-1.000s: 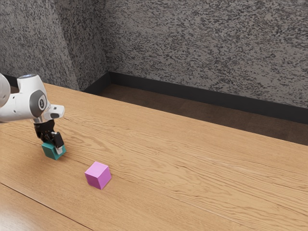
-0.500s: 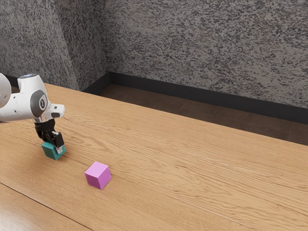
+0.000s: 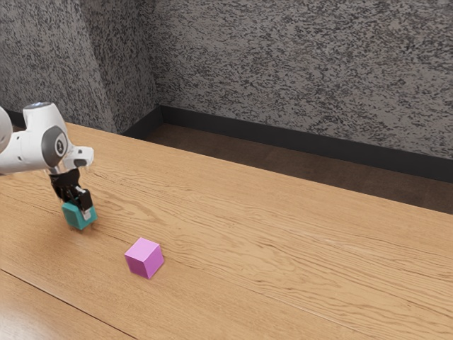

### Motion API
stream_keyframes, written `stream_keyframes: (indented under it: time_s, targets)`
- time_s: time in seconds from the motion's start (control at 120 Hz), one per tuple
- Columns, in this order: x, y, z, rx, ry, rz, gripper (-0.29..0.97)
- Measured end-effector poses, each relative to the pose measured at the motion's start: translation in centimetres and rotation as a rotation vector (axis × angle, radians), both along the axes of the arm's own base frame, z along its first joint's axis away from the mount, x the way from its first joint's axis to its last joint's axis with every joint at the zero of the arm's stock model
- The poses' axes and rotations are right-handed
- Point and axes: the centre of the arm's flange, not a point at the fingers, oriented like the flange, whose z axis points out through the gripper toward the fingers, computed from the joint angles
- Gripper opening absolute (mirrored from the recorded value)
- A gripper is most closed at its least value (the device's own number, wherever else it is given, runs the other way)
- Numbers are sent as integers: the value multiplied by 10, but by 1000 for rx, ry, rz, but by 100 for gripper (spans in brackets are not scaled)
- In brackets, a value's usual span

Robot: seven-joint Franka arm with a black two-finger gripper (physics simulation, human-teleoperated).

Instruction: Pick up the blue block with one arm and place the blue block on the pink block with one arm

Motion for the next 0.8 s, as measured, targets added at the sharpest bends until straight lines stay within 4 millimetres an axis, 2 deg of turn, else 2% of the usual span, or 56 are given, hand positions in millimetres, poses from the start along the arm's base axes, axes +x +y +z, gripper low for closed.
stream_keyframes:
  time_s: [0.075, 0.142, 0.183, 0.392, 0.467, 0.567, 0.8]
  targets:
    - [1, -5, 13, -1, -16, -6, 38]
    - [4, -21, 32, -4, -36, -34, 37]
    - [5, -39, 44, -7, -44, -62, 38]
    - [-8, -144, 76, -8, -44, -190, 38]
    - [-14, -168, 75, -6, -30, -193, 38]
    - [-23, -190, 71, -7, -11, -156, 38]
    - [-28, -216, 62, -11, -6, -24, 38]
